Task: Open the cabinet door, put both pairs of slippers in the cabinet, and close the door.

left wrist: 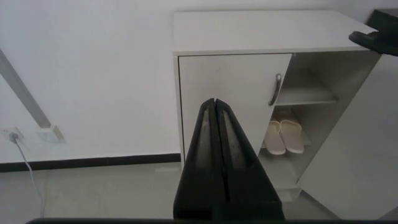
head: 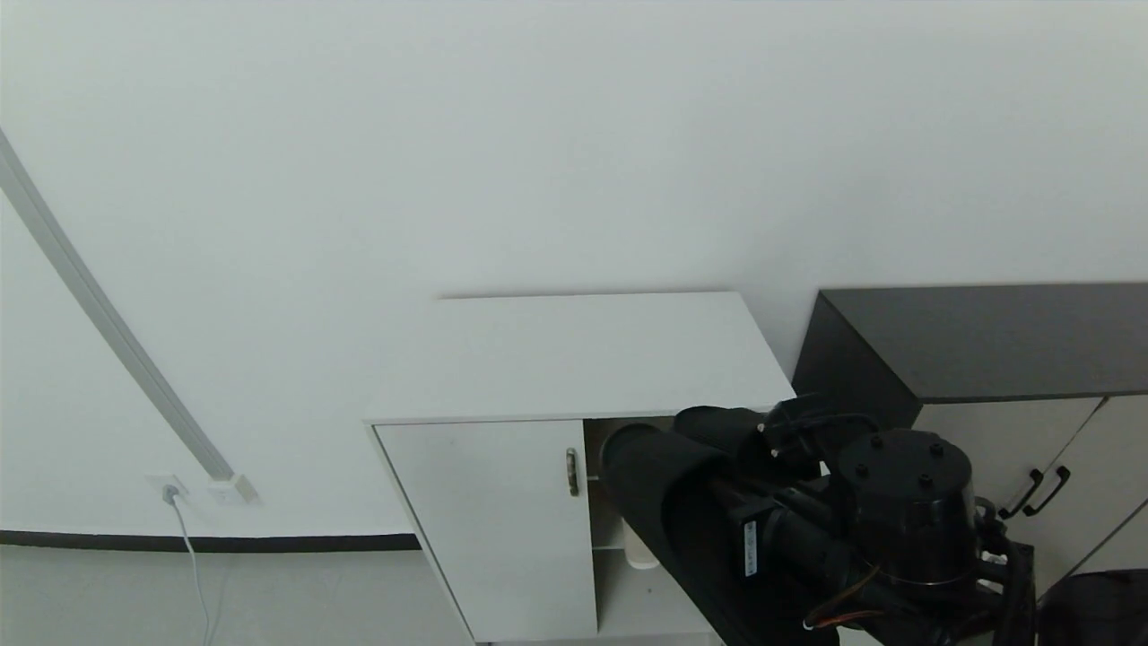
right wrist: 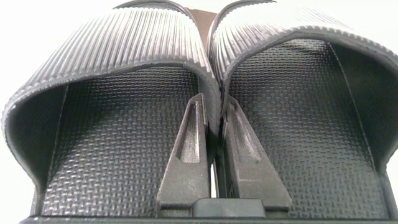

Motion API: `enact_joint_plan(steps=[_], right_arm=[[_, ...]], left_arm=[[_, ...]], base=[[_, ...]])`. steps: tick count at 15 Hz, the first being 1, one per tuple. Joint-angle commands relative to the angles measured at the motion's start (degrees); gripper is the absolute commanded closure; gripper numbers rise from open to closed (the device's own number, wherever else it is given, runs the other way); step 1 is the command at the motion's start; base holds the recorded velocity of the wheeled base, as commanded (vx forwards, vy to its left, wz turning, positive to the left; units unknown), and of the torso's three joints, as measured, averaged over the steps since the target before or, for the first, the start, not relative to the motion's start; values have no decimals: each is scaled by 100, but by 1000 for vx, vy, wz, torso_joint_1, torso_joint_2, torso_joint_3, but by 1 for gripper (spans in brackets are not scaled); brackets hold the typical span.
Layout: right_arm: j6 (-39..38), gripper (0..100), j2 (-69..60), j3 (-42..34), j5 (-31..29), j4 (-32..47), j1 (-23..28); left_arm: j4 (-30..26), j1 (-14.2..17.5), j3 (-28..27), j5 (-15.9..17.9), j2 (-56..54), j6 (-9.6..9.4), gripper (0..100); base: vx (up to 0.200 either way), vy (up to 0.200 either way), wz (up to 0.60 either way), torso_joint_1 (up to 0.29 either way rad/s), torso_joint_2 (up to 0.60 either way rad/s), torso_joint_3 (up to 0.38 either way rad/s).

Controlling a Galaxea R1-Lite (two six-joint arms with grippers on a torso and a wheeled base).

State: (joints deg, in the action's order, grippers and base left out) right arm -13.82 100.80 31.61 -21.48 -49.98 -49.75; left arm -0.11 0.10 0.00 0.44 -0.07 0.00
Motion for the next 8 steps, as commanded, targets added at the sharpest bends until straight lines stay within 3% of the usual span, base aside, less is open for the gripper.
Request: enact_joint_plan(steps=[1, 8], right_arm=[[3, 100, 36, -15, 3, -3, -8], [11, 100, 36, -50, 3, -12, -8]], left_arm=[[2, -1, 0, 0, 7, 0, 100], [2, -1, 0, 0, 7, 0, 100]], base=[[0, 0, 0, -144, 344, 193], [0, 0, 0, -157, 358, 199]])
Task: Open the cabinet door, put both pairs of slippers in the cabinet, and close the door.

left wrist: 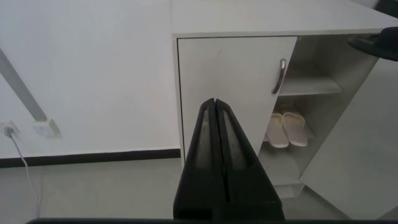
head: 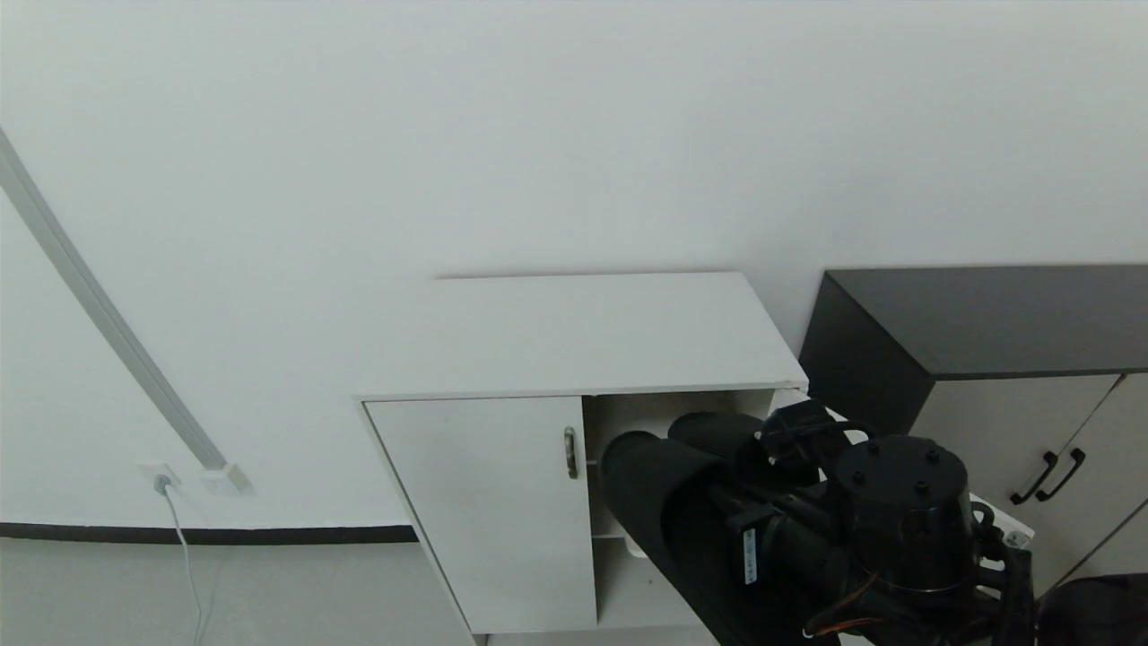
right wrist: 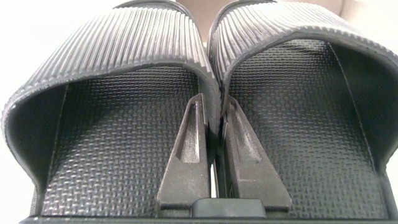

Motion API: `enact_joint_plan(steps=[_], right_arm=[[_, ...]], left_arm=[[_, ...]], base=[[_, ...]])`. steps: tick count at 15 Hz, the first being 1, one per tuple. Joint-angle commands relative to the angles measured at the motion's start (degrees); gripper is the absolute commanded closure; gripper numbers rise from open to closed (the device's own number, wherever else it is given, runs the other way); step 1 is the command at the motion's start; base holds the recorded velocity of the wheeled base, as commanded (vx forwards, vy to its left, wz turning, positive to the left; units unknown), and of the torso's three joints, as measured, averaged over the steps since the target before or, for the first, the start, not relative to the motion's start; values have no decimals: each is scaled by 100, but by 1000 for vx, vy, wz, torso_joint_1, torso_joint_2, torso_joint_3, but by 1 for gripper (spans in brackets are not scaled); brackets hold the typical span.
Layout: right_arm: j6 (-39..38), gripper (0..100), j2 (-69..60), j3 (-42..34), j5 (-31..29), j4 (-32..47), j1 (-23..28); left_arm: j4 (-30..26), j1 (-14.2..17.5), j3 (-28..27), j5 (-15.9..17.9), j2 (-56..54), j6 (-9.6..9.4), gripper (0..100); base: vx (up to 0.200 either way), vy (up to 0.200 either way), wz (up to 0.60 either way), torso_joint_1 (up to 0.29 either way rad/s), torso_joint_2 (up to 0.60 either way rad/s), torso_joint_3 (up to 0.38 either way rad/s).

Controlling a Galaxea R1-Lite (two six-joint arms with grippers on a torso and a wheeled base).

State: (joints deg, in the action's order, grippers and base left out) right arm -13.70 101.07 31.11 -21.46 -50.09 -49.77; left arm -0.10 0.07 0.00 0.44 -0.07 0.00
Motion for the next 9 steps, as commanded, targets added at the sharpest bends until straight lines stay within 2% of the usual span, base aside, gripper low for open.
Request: enact_joint_plan(steps=[1, 4, 9], right_arm=[[-1, 100, 9, 0, 1, -1, -6], [-1, 100, 9, 0, 1, -1, -6], [-10, 100, 9, -8, 1, -9, -6]], left_arm=[[1, 1, 0, 0, 7, 0, 100], [1, 1, 0, 0, 7, 0, 100], [1, 1, 0, 0, 7, 0, 100]], base=[[0, 0, 0, -163, 388, 222], [0, 0, 0, -175, 416, 227], [0, 0, 0, -227, 546, 312]])
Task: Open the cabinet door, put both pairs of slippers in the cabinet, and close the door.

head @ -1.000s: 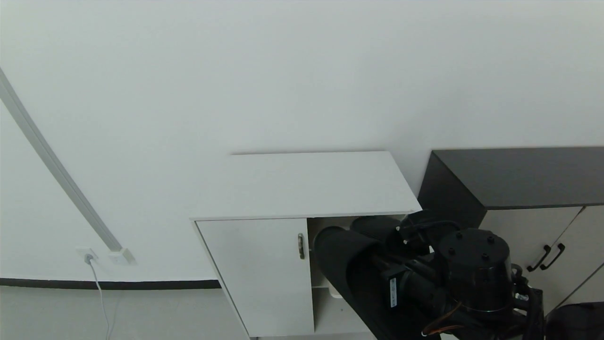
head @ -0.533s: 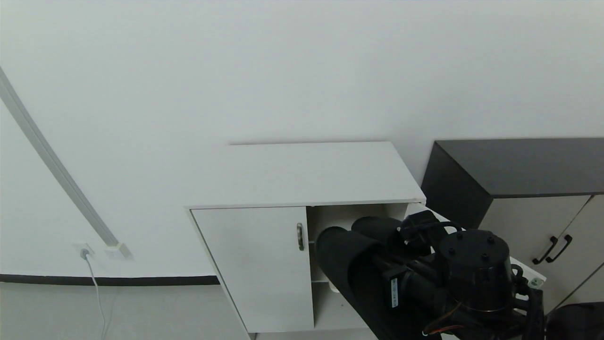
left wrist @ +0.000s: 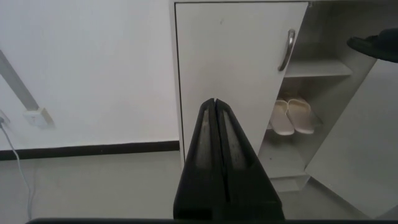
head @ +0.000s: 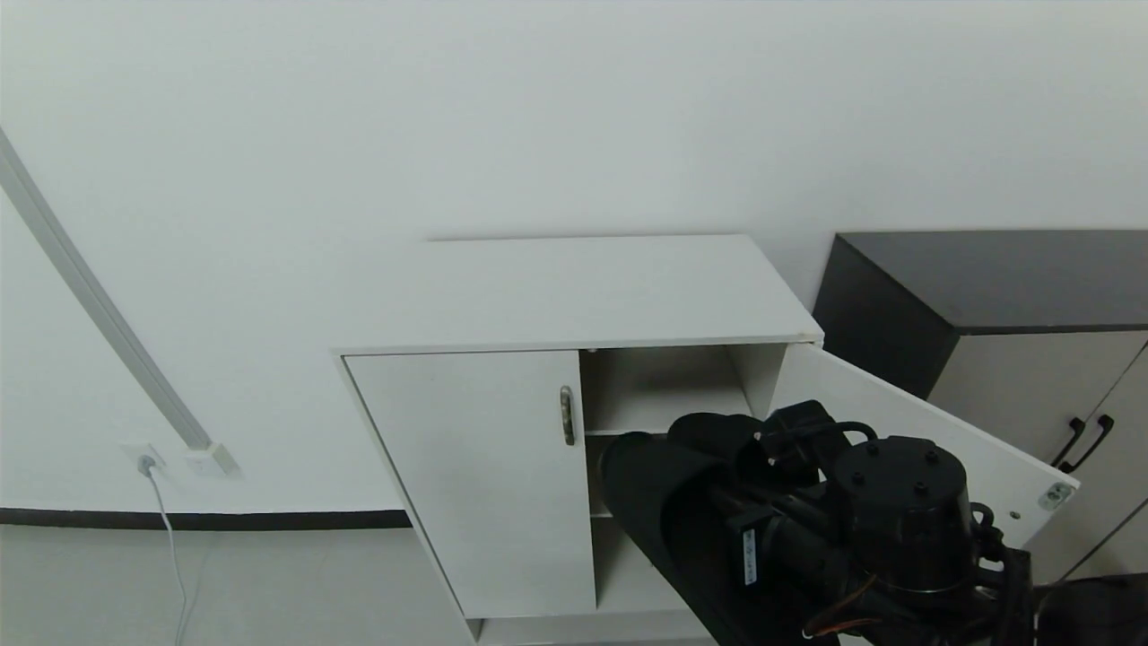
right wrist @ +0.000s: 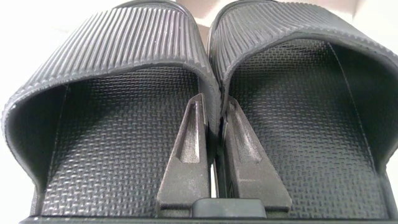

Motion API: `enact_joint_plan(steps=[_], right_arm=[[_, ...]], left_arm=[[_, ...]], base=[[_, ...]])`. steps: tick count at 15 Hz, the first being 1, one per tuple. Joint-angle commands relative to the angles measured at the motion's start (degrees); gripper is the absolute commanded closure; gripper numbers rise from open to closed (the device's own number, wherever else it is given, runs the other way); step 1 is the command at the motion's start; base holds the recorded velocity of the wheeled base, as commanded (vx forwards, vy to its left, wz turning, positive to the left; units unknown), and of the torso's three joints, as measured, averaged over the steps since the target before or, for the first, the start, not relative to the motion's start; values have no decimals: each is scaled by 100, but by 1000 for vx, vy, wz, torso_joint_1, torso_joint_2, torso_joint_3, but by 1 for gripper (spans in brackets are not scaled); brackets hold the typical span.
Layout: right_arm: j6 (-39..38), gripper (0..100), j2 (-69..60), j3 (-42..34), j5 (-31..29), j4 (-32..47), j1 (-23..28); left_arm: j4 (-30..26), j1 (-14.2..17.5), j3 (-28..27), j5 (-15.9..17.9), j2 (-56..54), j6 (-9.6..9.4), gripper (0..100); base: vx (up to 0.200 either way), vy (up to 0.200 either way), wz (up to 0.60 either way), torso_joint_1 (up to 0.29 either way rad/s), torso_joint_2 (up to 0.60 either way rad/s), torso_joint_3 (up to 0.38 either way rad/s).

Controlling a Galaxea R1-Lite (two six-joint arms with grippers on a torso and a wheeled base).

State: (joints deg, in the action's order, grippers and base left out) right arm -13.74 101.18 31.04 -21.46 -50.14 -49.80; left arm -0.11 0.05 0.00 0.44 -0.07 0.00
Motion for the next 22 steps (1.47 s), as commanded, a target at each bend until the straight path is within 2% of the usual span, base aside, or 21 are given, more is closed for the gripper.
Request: enact_joint_plan(steps=[1, 13, 22], right_arm=[[-6, 100, 7, -10, 1, -5, -4], [12, 100, 33, -63, -8, -5, 76], [126, 100, 279, -159, -17, -303, 84]], left_arm=[[-7, 4, 0, 0, 7, 0, 100], [2, 4, 0, 9, 7, -26, 100], [-7, 4, 0, 0, 7, 0, 100]], base=[[0, 0, 0, -222, 544, 325], [0, 0, 0, -180, 503, 319], [0, 0, 0, -89, 455, 363]])
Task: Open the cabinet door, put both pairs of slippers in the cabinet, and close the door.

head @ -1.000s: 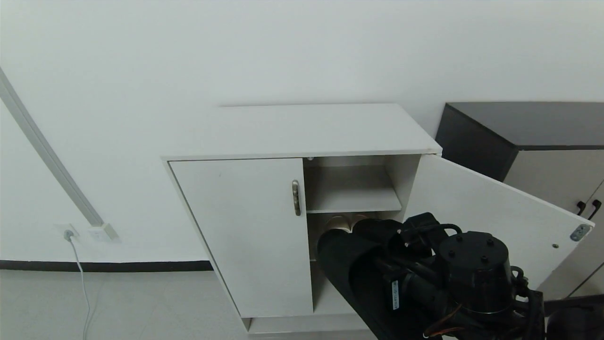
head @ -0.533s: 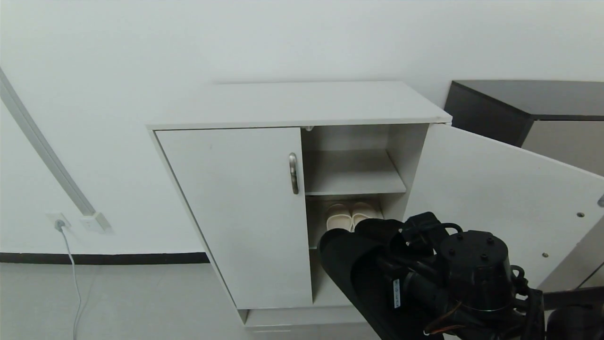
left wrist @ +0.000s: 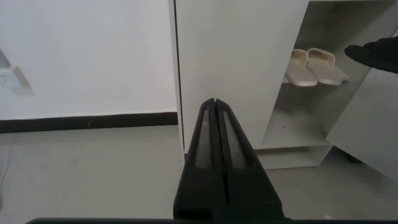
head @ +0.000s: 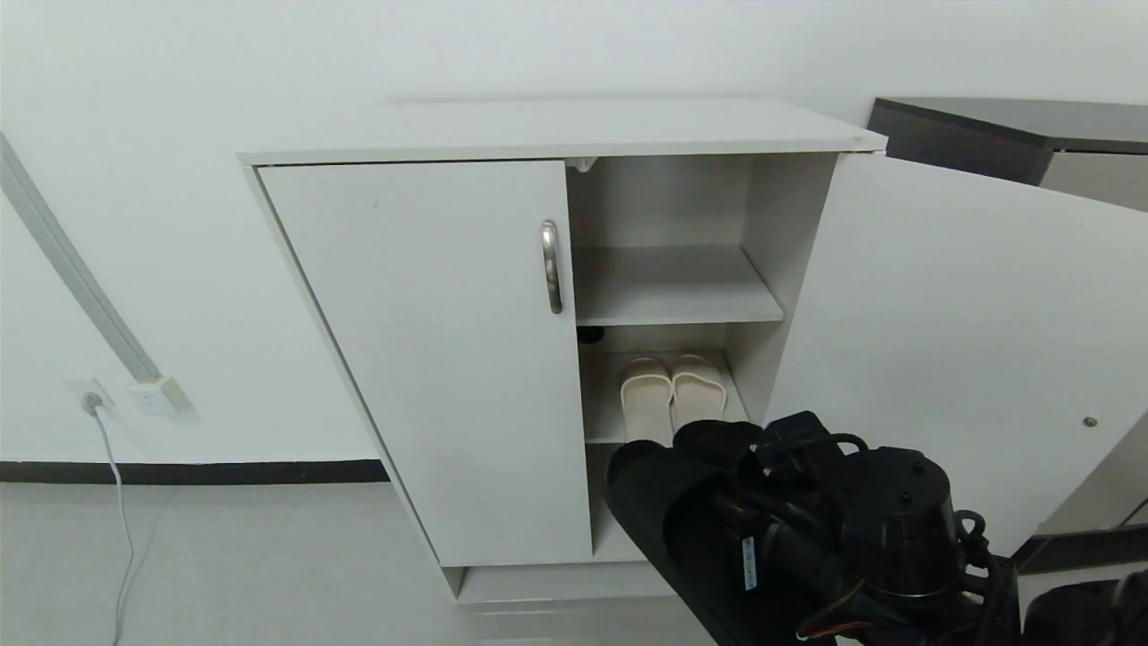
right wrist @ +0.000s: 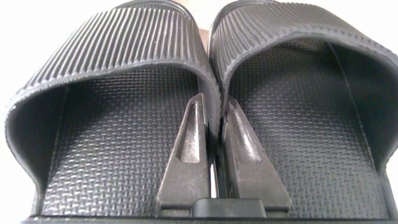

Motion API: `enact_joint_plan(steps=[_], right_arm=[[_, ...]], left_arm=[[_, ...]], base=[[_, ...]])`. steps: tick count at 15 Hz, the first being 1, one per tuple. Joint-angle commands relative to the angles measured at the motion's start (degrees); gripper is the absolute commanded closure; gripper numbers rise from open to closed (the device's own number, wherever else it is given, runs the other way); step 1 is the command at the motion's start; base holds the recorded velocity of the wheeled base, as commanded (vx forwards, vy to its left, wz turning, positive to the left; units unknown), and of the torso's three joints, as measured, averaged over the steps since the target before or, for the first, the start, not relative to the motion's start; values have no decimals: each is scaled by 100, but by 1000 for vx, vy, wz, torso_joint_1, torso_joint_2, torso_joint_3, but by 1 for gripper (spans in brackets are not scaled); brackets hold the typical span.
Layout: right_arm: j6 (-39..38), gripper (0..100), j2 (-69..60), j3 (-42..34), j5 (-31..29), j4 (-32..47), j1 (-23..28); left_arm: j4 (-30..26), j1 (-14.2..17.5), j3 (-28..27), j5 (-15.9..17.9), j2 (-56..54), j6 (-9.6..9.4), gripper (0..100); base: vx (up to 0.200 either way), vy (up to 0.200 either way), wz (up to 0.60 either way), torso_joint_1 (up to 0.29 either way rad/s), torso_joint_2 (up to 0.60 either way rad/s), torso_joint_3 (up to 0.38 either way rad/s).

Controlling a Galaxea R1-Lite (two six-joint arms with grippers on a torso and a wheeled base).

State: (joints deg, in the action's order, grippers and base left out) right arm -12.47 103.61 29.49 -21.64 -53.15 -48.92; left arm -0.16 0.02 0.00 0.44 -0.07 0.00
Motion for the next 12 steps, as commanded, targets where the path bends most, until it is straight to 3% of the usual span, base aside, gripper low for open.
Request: enact_joint_plan(steps=[1, 4, 8, 10, 12], right_arm=[[-1, 100, 45, -5, 2, -20, -3], [-1, 100, 54, -31, 11, -20, -3], [148, 100, 248, -5, -51, -398, -12], [368, 100, 678, 162, -447, -1048, -30], [351, 100, 995, 1015, -1176, -872, -118]], left_arm=[[-2, 6, 0, 0, 7, 9, 100], [7, 6, 0, -9, 7, 26, 100], [7, 6, 0, -9, 7, 26, 100], [7, 6, 0, -9, 7, 26, 100], [-2, 6, 0, -9, 7, 26, 100]], base=[[0, 0, 0, -27, 442, 403], [0, 0, 0, -4, 290, 284], [0, 0, 0, -1, 21, 30], [0, 0, 0, 0, 0, 0], [0, 0, 0, 0, 0, 0]])
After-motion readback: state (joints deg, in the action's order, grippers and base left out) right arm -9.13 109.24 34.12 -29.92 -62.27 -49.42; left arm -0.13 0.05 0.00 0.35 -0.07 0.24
